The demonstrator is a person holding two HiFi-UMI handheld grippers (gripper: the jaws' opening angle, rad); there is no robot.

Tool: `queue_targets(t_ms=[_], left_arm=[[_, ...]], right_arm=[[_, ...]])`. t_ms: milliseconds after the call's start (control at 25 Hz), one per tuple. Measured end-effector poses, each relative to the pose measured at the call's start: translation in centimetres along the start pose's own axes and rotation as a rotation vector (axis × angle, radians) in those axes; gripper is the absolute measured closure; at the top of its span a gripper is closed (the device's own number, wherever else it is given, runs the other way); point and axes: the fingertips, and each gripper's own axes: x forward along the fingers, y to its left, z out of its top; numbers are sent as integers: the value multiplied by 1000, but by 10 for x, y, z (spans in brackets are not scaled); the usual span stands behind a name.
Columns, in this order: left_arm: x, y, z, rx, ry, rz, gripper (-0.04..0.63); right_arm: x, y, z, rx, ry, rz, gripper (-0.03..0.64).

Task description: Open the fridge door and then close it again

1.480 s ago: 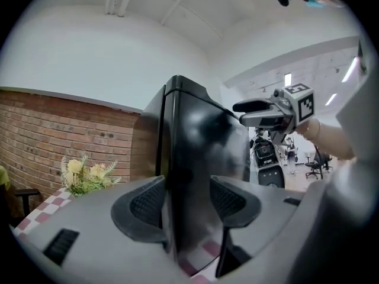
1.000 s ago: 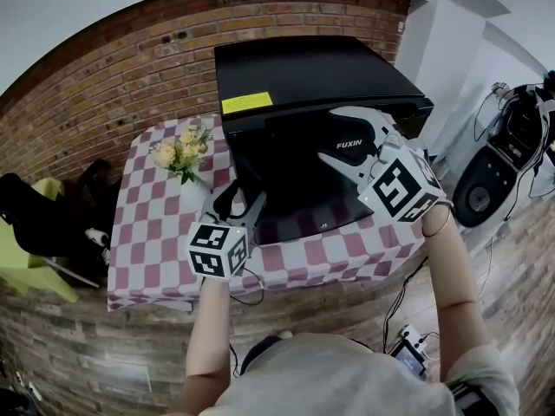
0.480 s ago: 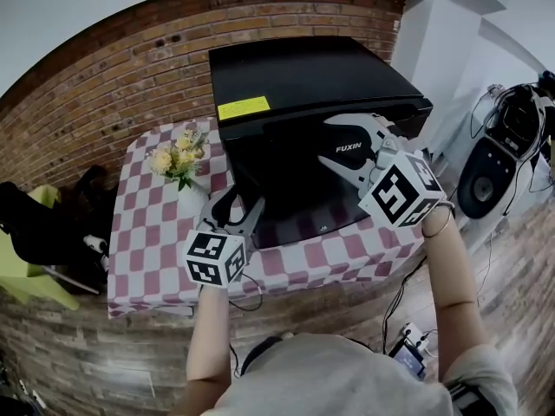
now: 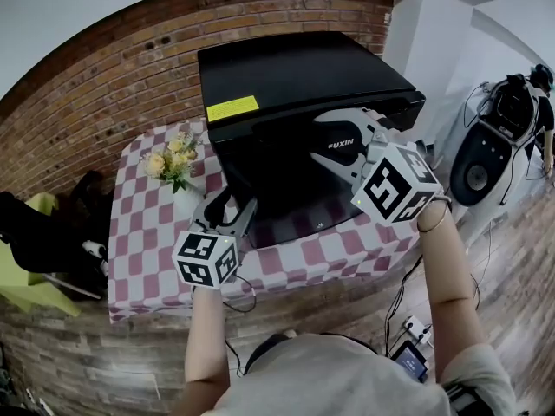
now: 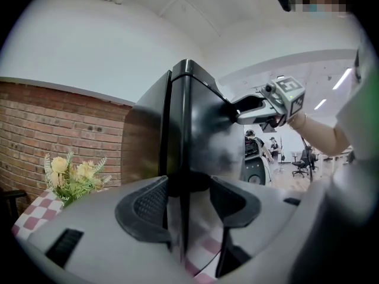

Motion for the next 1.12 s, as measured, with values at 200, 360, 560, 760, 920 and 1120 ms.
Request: queue_targets(t_ms=[200, 360, 560, 760, 920, 1120], left_arm=[[-1, -1, -1, -5, -3, 8, 377], [0, -1, 1, -7, 7, 14, 377], [-7, -8, -2, -11, 33, -3, 385], [-20, -21, -2, -8, 12, -13, 397], [-26, -27, -4, 5, 7, -28, 405], [-33, -35, -7, 50, 11, -62, 413]], right_arm=[[-1, 1, 0, -3, 8, -3, 453], [-1, -1, 0, 0, 10, -11, 453], [-6, 4, 1, 9, 5, 2, 449], [-17, 7, 5, 15, -28, -7, 439], [-22, 11, 5, 34, -45, -29, 439], [-31, 12, 4, 50, -70, -143, 425]])
